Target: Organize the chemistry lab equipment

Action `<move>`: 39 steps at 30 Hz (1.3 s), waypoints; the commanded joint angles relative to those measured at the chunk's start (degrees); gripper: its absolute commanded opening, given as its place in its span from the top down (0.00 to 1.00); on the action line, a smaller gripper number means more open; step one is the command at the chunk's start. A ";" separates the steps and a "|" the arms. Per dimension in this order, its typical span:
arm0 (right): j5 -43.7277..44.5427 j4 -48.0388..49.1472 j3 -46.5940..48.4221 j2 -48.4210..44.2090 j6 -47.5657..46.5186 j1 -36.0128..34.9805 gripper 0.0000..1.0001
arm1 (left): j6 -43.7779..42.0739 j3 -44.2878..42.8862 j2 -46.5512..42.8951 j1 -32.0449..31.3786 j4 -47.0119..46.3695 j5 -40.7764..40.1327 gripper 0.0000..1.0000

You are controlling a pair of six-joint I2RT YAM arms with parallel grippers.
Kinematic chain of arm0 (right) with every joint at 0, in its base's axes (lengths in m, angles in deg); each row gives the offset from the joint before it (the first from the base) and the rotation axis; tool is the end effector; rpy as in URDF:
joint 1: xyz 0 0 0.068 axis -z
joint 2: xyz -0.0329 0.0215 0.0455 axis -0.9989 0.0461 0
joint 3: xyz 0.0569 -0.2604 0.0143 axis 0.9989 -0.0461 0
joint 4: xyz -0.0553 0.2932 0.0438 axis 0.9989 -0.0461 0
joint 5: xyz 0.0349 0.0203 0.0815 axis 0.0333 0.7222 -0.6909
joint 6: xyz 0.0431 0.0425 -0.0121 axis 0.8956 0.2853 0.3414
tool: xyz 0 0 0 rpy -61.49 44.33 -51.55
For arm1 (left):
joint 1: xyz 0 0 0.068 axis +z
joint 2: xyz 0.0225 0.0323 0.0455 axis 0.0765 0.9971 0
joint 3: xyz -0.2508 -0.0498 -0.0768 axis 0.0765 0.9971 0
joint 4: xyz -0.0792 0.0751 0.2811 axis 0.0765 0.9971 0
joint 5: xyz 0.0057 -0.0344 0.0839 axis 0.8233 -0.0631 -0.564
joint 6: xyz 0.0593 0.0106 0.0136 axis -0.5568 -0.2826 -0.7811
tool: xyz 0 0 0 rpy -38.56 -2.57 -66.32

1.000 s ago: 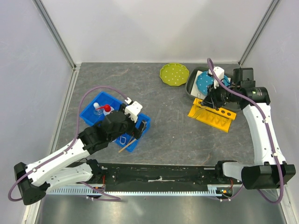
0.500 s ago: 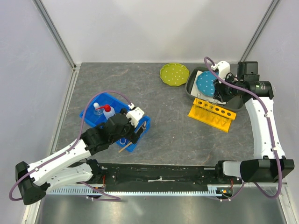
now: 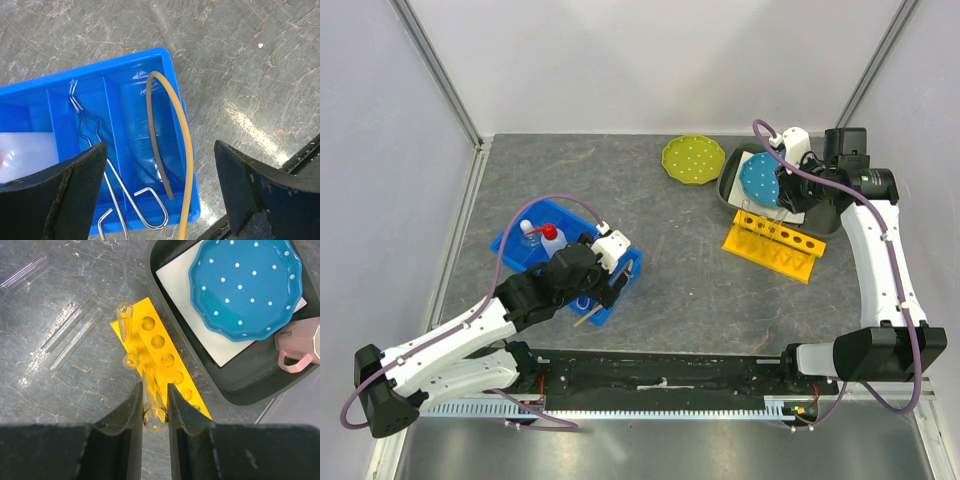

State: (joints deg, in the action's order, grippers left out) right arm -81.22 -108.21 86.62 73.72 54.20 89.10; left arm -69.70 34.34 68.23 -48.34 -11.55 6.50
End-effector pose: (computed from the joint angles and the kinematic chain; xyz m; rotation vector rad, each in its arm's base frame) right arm 0.3125 0.0058 0.3831 -0.7322 2.2517 0.1430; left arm 0.1579 -0.1909 0.2660 0.8759 2.0017 -0.2782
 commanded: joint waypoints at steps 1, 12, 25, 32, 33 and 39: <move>-0.29 2.80 -1.24 0.79 -0.48 0.28 0.92 | -2.02 0.07 0.08 0.17 -0.26 -0.32 0.06; -0.90 4.55 -5.63 1.06 -0.13 0.28 0.92 | -2.02 0.07 0.26 0.17 -0.43 -0.05 0.06; -3.01 9.65 -11.79 2.11 -0.22 0.20 0.86 | -2.01 0.16 0.70 0.17 -0.43 0.30 0.06; -3.98 8.69 -10.13 0.35 0.05 0.20 0.71 | -1.75 0.68 -1.58 0.17 -1.58 0.91 0.04; -4.15 8.51 -9.77 -0.08 0.31 0.20 0.68 | -1.66 0.94 -1.94 0.26 -1.66 0.91 0.04; -5.73 7.46 -8.01 -2.54 1.28 0.28 0.55 | -1.66 1.56 -3.35 0.35 -2.28 0.47 0.00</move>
State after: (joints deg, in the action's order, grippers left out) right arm -84.24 -100.54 75.08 74.55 54.79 89.14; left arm -69.70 35.35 66.00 -48.32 -11.73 7.02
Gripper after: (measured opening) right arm 0.419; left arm 0.988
